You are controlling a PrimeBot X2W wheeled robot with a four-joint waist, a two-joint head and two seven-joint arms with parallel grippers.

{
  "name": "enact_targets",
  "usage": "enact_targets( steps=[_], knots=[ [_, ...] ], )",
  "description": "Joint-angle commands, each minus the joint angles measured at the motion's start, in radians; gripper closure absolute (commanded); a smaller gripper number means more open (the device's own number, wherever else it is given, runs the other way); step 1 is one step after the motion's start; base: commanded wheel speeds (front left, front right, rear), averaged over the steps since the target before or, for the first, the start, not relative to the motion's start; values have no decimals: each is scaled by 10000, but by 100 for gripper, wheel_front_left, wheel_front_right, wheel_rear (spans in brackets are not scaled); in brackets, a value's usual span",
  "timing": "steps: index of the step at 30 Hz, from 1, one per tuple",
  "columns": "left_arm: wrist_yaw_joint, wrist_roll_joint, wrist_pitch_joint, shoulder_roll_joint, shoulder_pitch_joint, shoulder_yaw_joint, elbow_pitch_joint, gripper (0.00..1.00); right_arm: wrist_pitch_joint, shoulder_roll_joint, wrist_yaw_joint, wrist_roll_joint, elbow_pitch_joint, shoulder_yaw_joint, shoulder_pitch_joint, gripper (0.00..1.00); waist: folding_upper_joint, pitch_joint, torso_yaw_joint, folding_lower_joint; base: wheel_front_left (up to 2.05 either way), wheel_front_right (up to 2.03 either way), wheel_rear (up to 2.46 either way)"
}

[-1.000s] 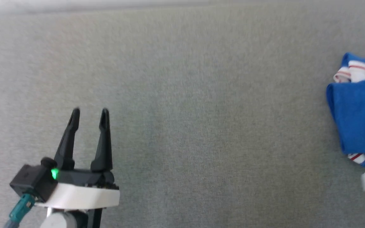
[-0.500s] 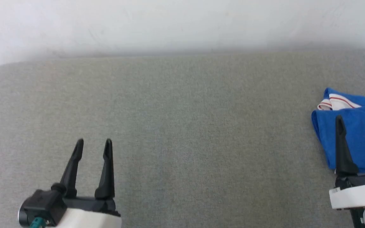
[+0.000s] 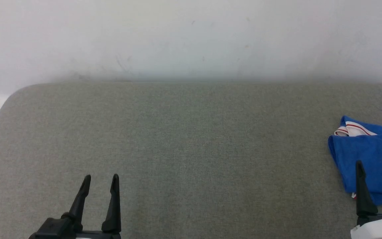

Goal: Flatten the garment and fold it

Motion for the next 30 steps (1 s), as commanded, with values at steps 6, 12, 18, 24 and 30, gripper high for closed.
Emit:
enact_targets(
  steps=[6,12,18,24,30],
  knots=[
    [29,-8,-63,-25,53,-5,-45,0,-136,25,-9,67,178,44,46,0,0,130,9,2,0,0,0],
    [-77,17,-94,-28,-22,41,-50,0,-155,25,-9,89,224,63,-17,0,0,250,-62,2,0,0,0],
    [-49,7,3,-16,9,12,-42,100,-109,-4,0,65,225,31,-3,100,0,254,-73,3,0,0,0],
    [-147,189,101,-143,-72,131,54,100,-81,-4,0,30,296,118,-83,100,0,243,-107,3,0,0,0],
    [-266,408,220,-295,-169,273,169,100,-47,-3,-1,-12,381,223,-179,100,0,228,-145,3,0,0,0]
  ],
)
